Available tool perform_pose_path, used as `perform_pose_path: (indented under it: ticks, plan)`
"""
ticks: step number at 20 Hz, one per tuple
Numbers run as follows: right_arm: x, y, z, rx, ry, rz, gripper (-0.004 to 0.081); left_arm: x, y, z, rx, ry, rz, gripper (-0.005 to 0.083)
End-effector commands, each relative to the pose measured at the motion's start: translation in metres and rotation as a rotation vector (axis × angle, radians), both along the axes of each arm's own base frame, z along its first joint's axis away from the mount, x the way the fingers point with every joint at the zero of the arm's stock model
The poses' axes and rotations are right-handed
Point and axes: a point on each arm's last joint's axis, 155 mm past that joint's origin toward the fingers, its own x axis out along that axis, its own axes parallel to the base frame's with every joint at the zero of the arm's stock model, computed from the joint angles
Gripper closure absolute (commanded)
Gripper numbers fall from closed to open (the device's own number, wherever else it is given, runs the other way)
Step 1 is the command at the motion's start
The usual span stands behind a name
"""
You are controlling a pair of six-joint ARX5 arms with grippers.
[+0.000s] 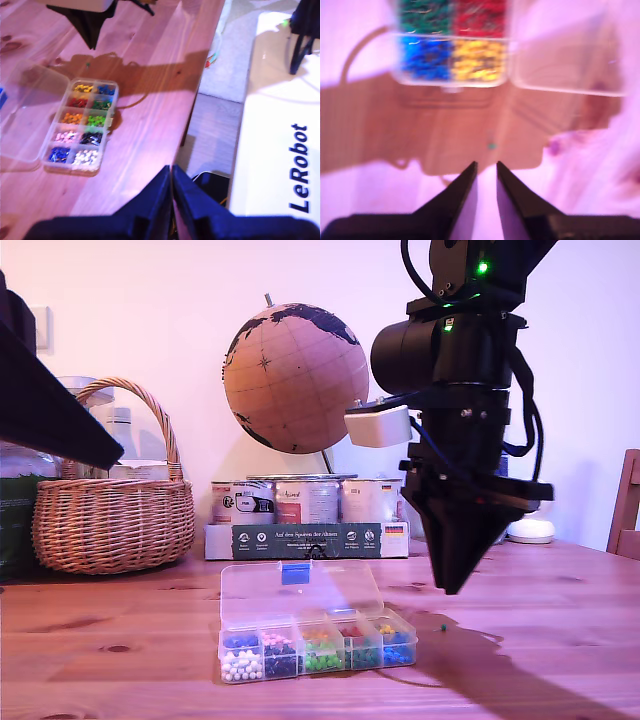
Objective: Sort the loose pins on the table into their correct compartments
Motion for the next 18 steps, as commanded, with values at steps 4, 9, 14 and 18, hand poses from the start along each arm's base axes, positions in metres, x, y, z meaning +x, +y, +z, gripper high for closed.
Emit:
perform_pose_path:
  ticks: [4, 9, 14, 18]
  plan:
    - [0.000, 0.003, -0.001, 0.034, 0.001, 0.007, 0.0663, 0.000, -0.001, 0.000, 0.001, -0.001, -0.001, 0.0797]
    - [0.000, 0.001, -0.005, 0.035, 0.015, -0.001, 0.0662, 0.001, -0.001, 0.000, 0.001, -0.001, -0.001, 0.0797]
    - [0.000, 0.001, -0.015, 0.031, 0.035, -0.002, 0.0661, 0.001, 0.000, 0.000, 0.002, -0.002, 0.001, 0.0797]
    - [-0.002, 0.002, -0.018, 0.033, 0.053, -0.012, 0.0607, 0.002, 0.000, 0.000, 0.006, -0.005, 0.006, 0.0797]
